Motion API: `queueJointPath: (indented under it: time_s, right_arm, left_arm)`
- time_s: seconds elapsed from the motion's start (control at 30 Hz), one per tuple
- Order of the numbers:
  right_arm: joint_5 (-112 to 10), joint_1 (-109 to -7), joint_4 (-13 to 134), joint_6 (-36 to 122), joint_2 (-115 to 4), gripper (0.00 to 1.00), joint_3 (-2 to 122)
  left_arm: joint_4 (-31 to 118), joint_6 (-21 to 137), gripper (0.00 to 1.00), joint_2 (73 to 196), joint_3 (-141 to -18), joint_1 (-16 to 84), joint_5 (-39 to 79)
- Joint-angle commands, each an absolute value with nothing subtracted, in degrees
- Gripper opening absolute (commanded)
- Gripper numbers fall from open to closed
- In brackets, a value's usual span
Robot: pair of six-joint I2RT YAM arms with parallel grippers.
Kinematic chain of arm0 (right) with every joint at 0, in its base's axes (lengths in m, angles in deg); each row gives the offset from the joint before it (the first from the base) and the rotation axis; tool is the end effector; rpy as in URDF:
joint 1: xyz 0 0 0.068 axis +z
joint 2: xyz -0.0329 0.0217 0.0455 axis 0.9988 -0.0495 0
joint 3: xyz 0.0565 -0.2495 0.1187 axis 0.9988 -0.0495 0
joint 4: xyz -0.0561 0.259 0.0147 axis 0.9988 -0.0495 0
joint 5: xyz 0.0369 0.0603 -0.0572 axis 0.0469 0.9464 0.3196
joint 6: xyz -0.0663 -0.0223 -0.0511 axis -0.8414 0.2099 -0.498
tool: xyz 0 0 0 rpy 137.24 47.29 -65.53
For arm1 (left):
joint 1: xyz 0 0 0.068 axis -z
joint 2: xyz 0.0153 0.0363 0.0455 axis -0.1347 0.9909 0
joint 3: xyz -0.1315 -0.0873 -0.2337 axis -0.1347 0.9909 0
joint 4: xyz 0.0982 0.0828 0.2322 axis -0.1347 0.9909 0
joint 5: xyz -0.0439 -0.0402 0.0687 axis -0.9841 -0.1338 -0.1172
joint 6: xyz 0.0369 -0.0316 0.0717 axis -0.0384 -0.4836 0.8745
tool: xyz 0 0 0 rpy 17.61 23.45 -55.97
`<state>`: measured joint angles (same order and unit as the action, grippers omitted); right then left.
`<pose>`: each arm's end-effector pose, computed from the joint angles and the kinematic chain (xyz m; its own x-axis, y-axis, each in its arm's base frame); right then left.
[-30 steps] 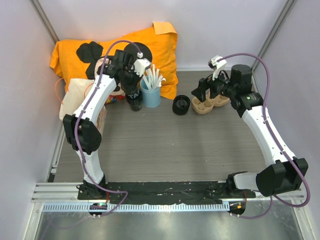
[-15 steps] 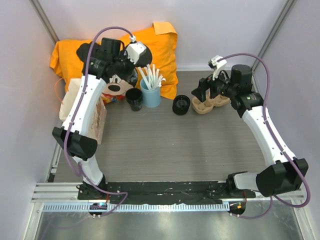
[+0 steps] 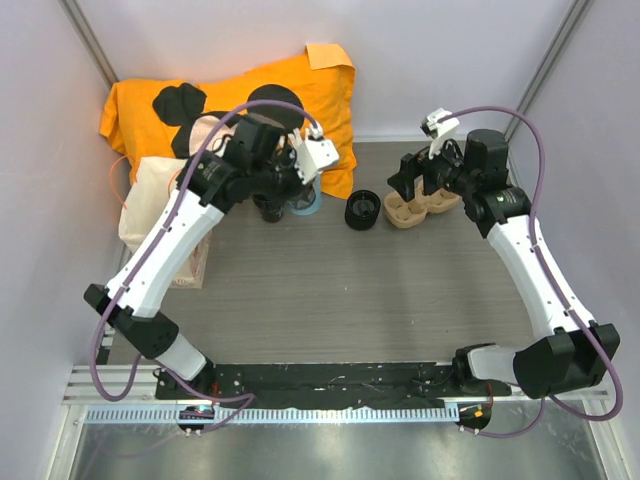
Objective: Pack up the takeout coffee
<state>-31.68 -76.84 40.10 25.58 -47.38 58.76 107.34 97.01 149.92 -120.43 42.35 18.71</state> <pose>0.3111 0.0916 0.3916 -0.2219 -0.2095 -0.9523 -0.6269 0.7787 -0.0252 0.2799 -0.2086 0.4394 -0.1572 0.6694 -0.7261 0.8358 0.4818 0.2633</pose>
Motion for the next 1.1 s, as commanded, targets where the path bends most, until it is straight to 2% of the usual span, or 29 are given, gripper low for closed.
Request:
queueJointPath:
  time_s: [0.0, 0.33, 1.07]
  right_arm:
    - [-36.1, -77.5, 42.8, 24.9, -44.9, 0.90, 59.6]
    - [-38.1, -82.7, 43.3, 26.5, -44.9, 0.90, 59.4]
    - [-35.1, -86.4, 43.6, 28.0, -44.5, 0.90, 58.3]
  left_arm:
    - [107.5, 96.7, 0.00, 146.4, -114.5, 46.7, 17.7]
    - [99.8, 92.2, 0.00, 145.3, -101.9, 56.6, 17.7]
    - [80.4, 86.9, 0.00, 147.6, -81.7, 64.1, 24.2]
